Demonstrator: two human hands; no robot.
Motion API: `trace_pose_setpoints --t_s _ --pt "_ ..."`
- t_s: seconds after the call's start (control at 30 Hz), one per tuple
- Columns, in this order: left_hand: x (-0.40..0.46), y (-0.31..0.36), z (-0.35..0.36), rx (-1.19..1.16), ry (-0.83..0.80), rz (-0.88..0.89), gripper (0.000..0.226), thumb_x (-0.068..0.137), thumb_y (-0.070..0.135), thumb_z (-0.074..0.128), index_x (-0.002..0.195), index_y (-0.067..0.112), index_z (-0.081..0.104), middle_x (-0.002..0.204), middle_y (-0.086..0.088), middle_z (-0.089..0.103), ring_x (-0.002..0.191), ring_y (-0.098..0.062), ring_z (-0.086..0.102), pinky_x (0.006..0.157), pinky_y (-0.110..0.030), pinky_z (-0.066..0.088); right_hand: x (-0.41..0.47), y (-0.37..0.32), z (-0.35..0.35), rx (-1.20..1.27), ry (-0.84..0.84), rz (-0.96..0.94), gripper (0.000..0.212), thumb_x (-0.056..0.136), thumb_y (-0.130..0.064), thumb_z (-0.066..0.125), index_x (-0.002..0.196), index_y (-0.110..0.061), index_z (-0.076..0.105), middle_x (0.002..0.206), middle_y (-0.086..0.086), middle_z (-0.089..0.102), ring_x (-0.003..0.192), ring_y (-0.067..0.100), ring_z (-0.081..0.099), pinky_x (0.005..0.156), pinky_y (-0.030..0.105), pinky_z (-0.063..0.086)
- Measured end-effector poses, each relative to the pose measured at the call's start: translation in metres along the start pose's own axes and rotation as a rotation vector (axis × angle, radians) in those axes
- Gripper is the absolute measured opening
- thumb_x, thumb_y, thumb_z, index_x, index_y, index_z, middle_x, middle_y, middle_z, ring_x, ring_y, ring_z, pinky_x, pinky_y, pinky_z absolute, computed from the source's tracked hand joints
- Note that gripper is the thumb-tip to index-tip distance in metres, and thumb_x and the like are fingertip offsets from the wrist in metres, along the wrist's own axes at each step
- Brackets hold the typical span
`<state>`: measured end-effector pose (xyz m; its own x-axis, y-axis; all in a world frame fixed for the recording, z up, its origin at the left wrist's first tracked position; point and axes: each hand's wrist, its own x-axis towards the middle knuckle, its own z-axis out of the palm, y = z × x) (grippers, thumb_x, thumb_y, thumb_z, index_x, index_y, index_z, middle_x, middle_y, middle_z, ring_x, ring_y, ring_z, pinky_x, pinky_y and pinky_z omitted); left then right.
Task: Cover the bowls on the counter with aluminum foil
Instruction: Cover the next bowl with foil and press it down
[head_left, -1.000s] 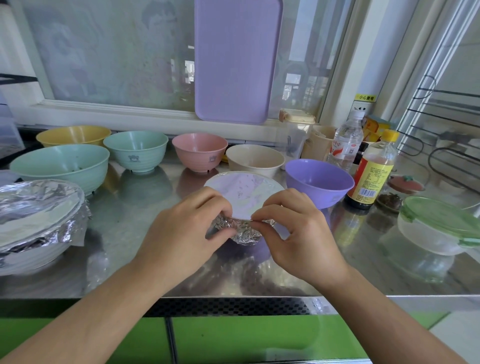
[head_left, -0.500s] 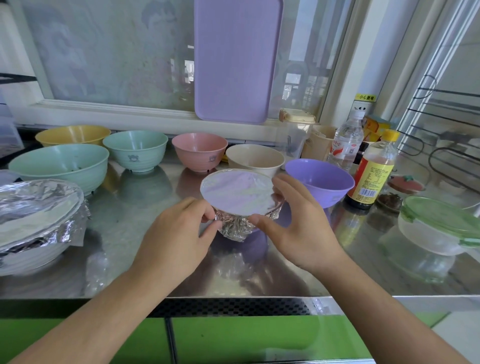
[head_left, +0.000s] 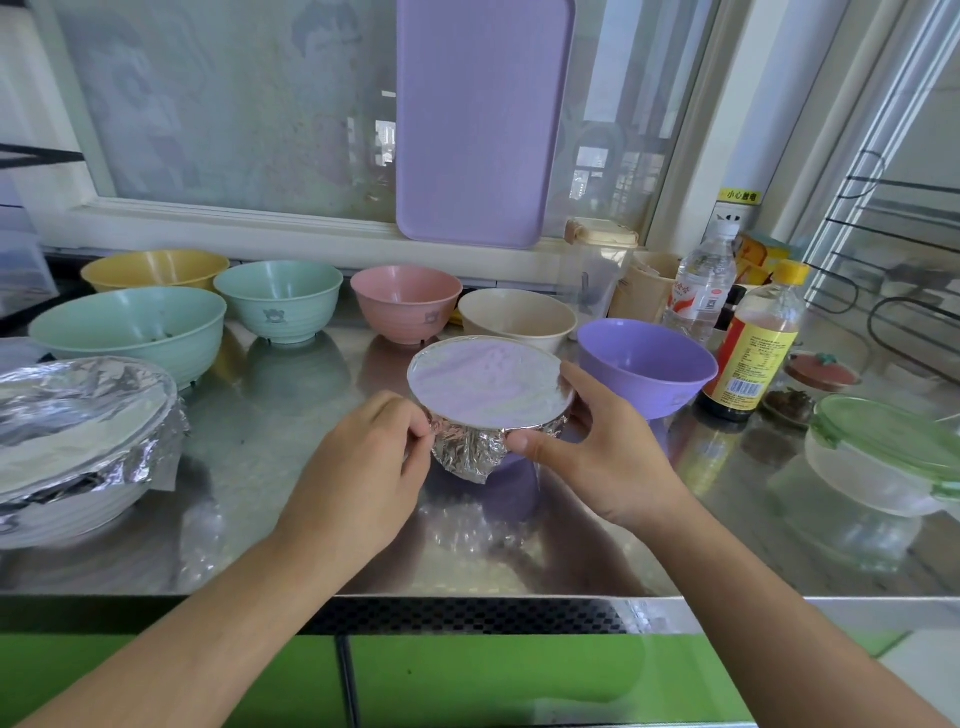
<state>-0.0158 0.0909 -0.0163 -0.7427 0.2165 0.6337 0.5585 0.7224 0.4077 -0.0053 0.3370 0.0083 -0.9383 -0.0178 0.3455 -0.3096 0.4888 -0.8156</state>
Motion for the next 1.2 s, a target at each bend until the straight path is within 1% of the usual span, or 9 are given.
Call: trace_pose_setpoints --t_s 0.17,0.27,0.37,0.47,0.53,0.7,0.9,1.1,1.2 --pt "-0.002 0.003 0.004 -0.009 0.006 0.005 0.013 0.090 0.007 0.070 0.088 0.017 0.062 0.093 0.008 0.059 0.079 -0.018 0.064 0.070 -0.046 0.057 0.002 0.004 0.002 0.003 0.014 0.011 0.070 0.072 -0.043 0.088 0.135 -0.037 0.060 0.126 -0.020 0.072 0.122 0.005 0.066 0.109 0.043 0.052" --pt "-0.002 0.006 0.001 -0.101 -0.025 -0.090 0.025 0.087 0.016 0.078 0.097 0.026 0.058 0.097 0.014 0.056 0.086 -0.005 0.063 0.077 -0.036 0.058 0.003 0.008 0.000 0.018 0.001 0.036 0.063 0.073 -0.035 0.092 0.127 -0.030 0.060 0.125 -0.015 0.072 0.123 0.008 0.066 0.109 0.046 0.052" --pt "0.002 0.008 -0.003 -0.228 -0.165 -0.345 0.071 0.071 0.043 0.085 0.127 0.034 0.042 0.123 0.016 0.049 0.113 0.002 0.052 0.096 -0.023 0.048 0.004 0.011 -0.004 0.066 -0.050 0.056 0.064 0.076 -0.018 0.095 0.127 -0.023 0.056 0.132 -0.015 0.069 0.129 0.003 0.061 0.115 0.040 0.047" --pt "0.015 0.001 -0.003 -0.399 -0.319 -0.499 0.119 0.050 0.060 0.089 0.147 0.038 0.024 0.152 0.016 0.038 0.138 -0.003 0.043 0.115 -0.036 0.043 0.008 0.011 -0.003 0.143 -0.104 0.076 0.064 0.077 -0.014 0.093 0.130 -0.019 0.056 0.135 -0.011 0.069 0.132 0.005 0.060 0.118 0.043 0.044" --pt "0.020 -0.001 -0.001 -0.542 -0.331 -0.514 0.113 0.049 0.058 0.095 0.139 0.043 0.030 0.146 0.024 0.050 0.130 0.004 0.053 0.112 -0.034 0.047 0.009 0.009 0.002 0.174 -0.119 0.076 0.070 0.077 -0.015 0.092 0.137 -0.020 0.057 0.136 -0.009 0.069 0.133 0.009 0.060 0.118 0.046 0.044" --pt "0.011 0.007 0.002 -0.676 -0.266 -0.427 0.102 0.075 0.027 0.095 0.152 0.040 0.029 0.140 0.030 0.054 0.122 0.019 0.051 0.095 -0.003 0.044 0.003 0.005 0.017 0.199 -0.085 0.042 0.075 0.074 -0.028 0.092 0.140 -0.032 0.056 0.135 -0.015 0.070 0.131 0.007 0.062 0.116 0.045 0.046" --pt "-0.004 0.011 -0.019 -0.657 -0.185 -0.443 0.071 0.078 0.015 0.090 0.116 0.044 0.039 0.128 0.027 0.053 0.107 0.029 0.051 0.084 0.002 0.042 -0.001 -0.005 0.045 0.193 -0.095 0.011 0.081 0.075 -0.039 0.091 0.146 -0.035 0.052 0.139 -0.017 0.067 0.133 0.005 0.060 0.115 0.044 0.046" --pt "-0.016 -0.021 -0.035 -0.638 -0.087 -0.509 0.087 0.077 0.017 0.092 0.135 0.033 0.028 0.133 0.022 0.052 0.105 0.031 0.049 0.080 0.004 0.040 0.009 -0.027 0.084 0.234 -0.174 -0.001 0.085 0.074 -0.028 0.089 0.148 -0.026 0.047 0.139 -0.014 0.066 0.130 0.002 0.061 0.114 0.039 0.049" --pt "-0.017 -0.039 -0.039 -0.603 -0.021 -0.495 0.093 0.078 0.025 0.092 0.142 0.036 0.025 0.142 0.020 0.048 0.122 0.021 0.047 0.099 -0.005 0.042 0.023 -0.037 0.102 0.245 -0.212 -0.011 0.091 0.071 -0.027 0.092 0.149 -0.025 0.045 0.140 -0.013 0.065 0.130 0.002 0.061 0.114 0.041 0.050"
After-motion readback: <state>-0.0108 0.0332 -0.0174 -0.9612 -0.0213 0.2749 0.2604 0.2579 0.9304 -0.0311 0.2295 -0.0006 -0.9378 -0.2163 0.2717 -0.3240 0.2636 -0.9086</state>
